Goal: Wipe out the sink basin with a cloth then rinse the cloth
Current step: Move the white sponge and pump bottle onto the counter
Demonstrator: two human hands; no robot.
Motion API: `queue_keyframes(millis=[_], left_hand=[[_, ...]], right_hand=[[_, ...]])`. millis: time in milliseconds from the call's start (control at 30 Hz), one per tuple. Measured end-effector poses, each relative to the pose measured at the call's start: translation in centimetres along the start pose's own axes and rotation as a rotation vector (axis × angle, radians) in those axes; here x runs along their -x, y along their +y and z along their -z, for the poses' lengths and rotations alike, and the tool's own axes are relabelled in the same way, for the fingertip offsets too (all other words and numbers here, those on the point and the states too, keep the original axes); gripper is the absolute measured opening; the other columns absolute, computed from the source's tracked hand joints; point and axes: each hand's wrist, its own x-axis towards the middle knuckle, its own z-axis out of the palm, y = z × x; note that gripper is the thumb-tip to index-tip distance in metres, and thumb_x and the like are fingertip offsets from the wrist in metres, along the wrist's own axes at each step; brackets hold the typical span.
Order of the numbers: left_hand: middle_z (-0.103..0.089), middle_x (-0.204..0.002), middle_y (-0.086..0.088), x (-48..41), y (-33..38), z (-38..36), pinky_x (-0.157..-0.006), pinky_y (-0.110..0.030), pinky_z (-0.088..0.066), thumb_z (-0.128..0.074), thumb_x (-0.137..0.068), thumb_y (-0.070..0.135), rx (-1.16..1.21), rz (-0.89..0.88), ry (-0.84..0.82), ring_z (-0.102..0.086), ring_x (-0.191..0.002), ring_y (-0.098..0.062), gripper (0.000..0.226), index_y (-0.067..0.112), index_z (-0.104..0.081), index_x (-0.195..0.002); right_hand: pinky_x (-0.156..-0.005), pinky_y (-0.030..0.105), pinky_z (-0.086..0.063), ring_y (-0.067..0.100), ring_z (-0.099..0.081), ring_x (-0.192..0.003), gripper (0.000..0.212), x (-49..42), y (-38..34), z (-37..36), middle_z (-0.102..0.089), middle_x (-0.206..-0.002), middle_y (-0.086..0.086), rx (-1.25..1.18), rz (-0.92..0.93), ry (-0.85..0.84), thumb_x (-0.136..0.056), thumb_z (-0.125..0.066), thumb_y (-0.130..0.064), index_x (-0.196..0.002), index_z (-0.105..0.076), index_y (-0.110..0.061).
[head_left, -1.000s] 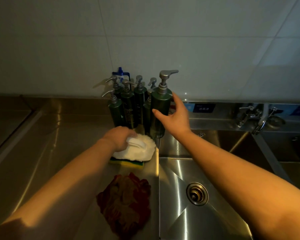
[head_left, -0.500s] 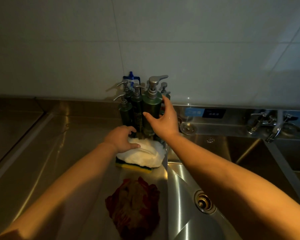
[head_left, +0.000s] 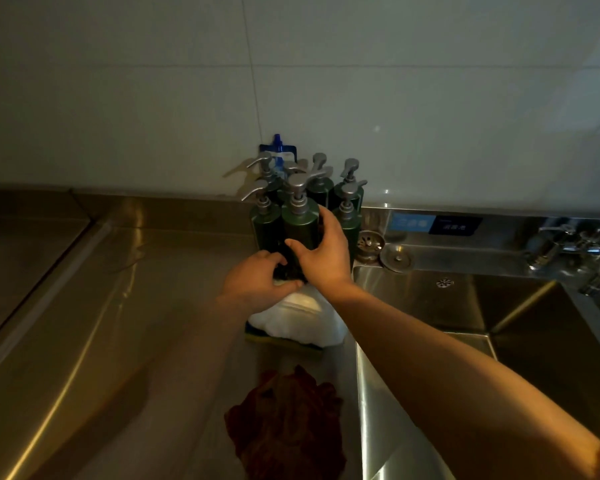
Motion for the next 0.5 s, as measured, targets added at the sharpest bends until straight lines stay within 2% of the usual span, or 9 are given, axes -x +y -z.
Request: queue_keyframes(millis=[133, 300, 500], left_hand=[[-0.057, -0.114, -0.002, 0.1, -0.5, -0.6, -0.082, -0.033, -0.046, -0.056, -0.086, 0.053, -0.051, 0.019, 0.042, -0.055, -0.103, -0.02, 0.045, 0.023, -0.058, -0.118], [-0.056, -0.117, -0.003, 0.8, -1.0, -1.2, -0.087, -0.034, -0.044, -0.051, -0.09, 0.05, -0.072, -0.031, 0.013, -0.054, -0.107, -0.021, 0.041, 0.021, -0.058, -0.118], [-0.056, -0.11, -0.003, 1.3, -1.2, -1.4, -0.088, -0.039, -0.045, -0.045, -0.093, 0.051, -0.064, -0.011, -0.024, -0.054, -0.103, -0.021, 0.039, 0.021, -0.059, -0.113]], right_hand=[[-0.101, 0.02, -0.033, 0.014, -0.044, -0.126, 0.069, -0.1, 1.3, -1.1, -0.048, -0.135, 0.003, 0.022, -0.047, 0.016, -0.076, -0.075, -0.017, -0.136, -0.042, -0.016], [-0.101, 0.02, -0.03, 0.017, -0.042, -0.128, 0.069, -0.2, 2.8, -2.2, -0.045, -0.136, 0.005, 0.087, -0.074, 0.003, -0.077, -0.075, -0.017, -0.137, -0.041, -0.013], [-0.103, 0.022, -0.028, 0.019, -0.038, -0.131, 0.072, -0.3, 3.1, -2.9, -0.041, -0.141, 0.006, 0.106, -0.117, 0.005, -0.079, -0.073, -0.016, -0.14, -0.036, -0.013]])
